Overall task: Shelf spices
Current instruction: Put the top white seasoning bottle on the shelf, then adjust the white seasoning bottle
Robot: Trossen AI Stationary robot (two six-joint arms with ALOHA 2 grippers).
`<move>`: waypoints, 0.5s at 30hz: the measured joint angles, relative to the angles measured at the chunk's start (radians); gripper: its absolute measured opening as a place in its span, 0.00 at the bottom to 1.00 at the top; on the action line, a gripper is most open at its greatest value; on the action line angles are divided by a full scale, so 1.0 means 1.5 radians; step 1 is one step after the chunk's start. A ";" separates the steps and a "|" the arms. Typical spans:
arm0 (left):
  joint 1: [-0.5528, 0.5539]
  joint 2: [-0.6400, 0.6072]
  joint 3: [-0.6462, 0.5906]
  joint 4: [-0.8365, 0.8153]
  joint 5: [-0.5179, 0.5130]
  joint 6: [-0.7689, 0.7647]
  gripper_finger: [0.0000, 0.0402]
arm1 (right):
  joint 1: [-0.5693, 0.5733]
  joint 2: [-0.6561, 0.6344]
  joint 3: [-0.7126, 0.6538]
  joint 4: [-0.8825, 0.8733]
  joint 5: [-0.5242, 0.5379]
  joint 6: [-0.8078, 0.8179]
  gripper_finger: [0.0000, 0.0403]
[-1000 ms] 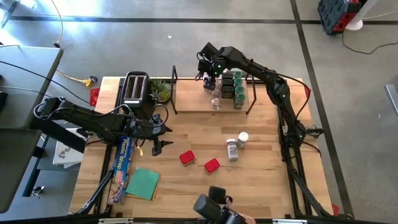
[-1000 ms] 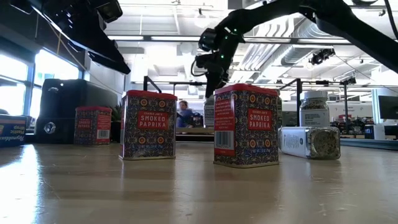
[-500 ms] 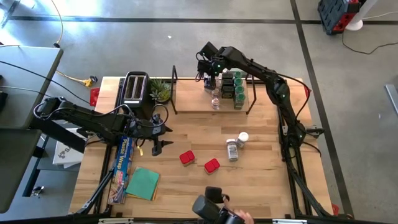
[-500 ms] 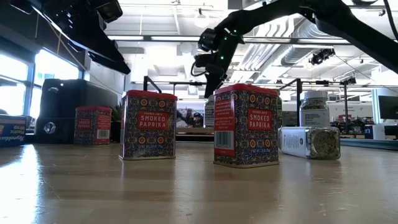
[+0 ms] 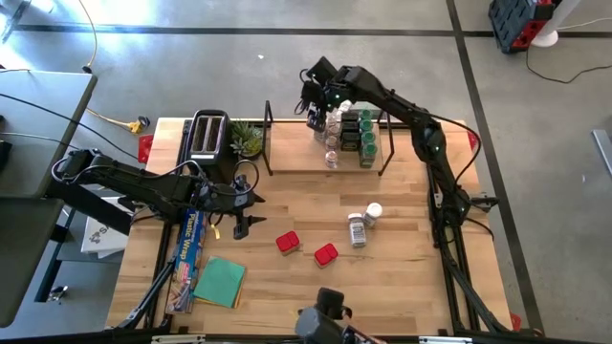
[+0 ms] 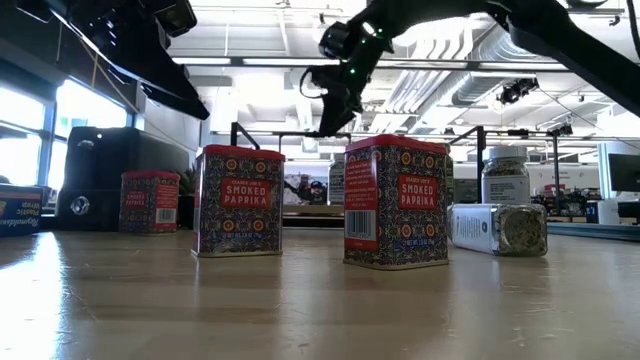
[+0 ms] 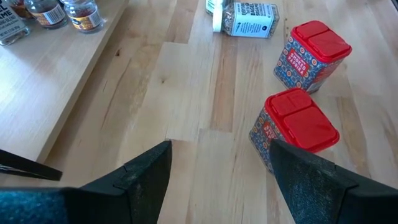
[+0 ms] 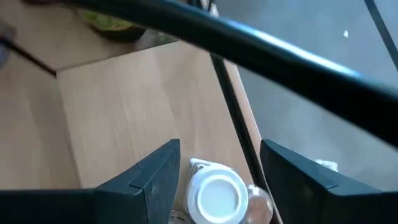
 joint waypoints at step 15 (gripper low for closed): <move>0.000 0.000 0.000 0.002 0.000 -0.011 0.66 | -0.001 -0.014 -0.086 -0.062 0.070 0.148 0.21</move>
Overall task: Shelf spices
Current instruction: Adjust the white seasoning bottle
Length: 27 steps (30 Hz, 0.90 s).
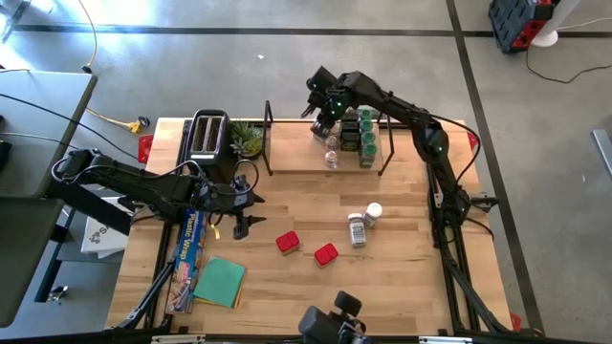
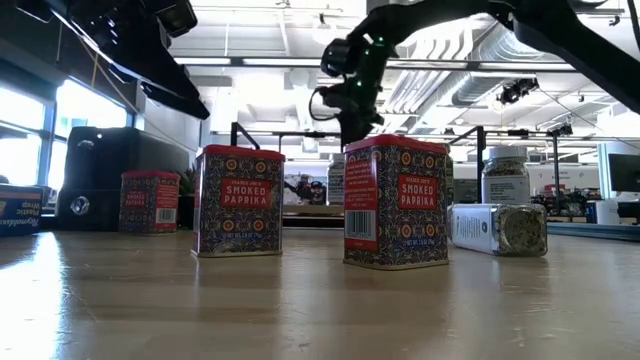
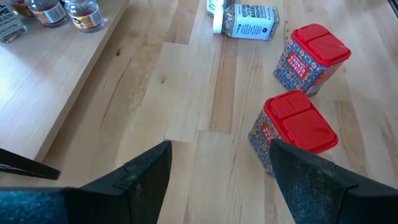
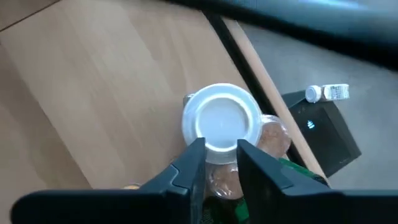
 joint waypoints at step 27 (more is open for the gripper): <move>0.000 0.000 0.000 0.000 0.000 0.000 0.66 | 0.004 -0.006 -0.042 0.139 0.054 -0.211 0.18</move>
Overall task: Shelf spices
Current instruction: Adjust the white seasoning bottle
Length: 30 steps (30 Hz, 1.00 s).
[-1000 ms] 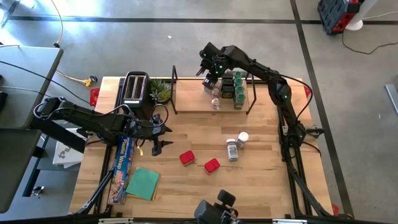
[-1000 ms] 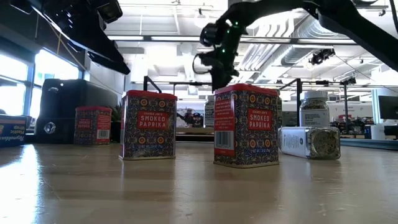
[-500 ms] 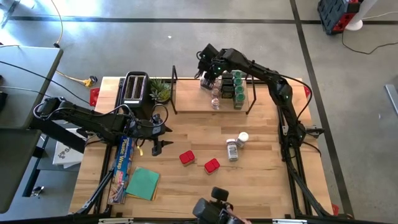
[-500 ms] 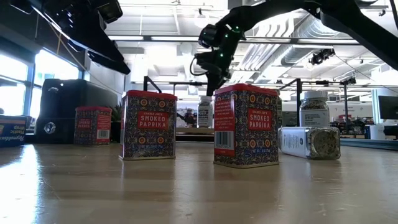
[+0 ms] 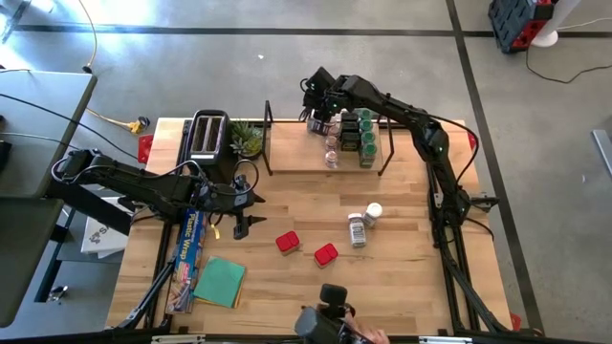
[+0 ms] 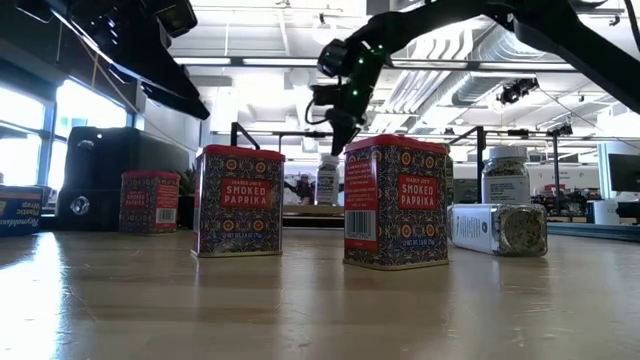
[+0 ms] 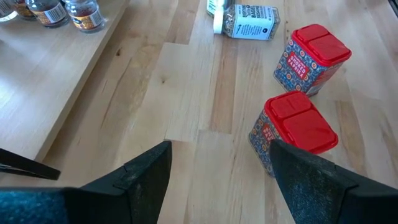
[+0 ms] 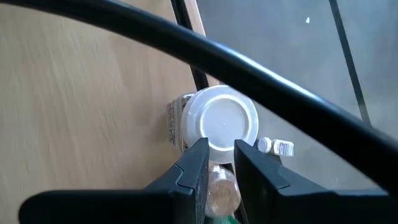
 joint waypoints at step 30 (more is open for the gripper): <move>0.000 0.000 0.000 0.001 0.000 -0.001 0.66 | -0.063 0.035 0.043 0.070 -0.068 0.410 0.54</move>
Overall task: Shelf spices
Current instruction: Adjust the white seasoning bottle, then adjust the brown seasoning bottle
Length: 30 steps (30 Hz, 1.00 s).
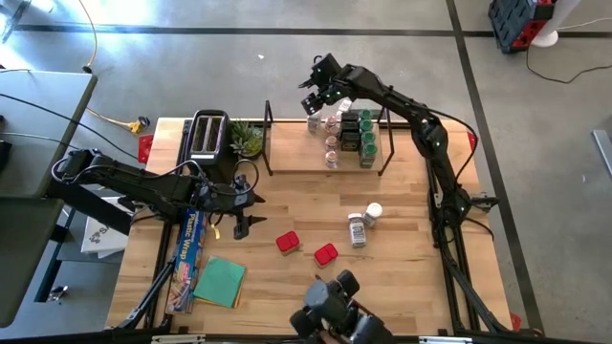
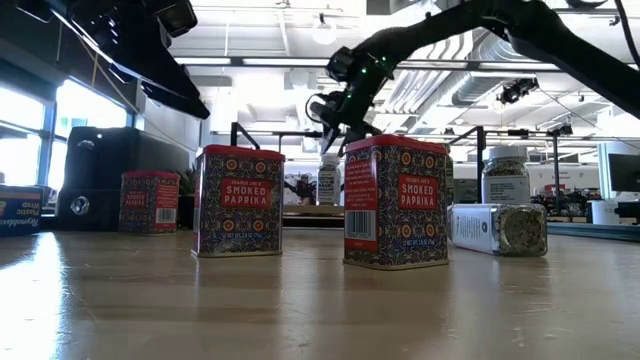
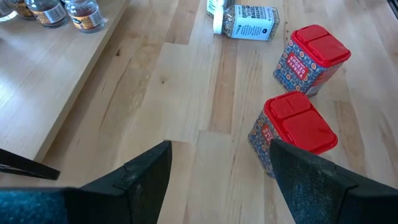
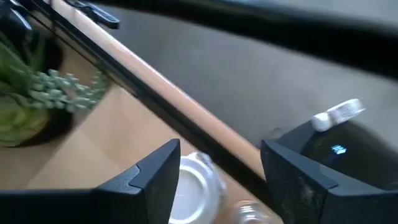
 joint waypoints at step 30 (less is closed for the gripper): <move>-0.001 0.000 0.000 -0.005 0.000 -0.003 0.66 | 0.029 -0.088 0.003 -0.079 -0.065 -0.151 0.52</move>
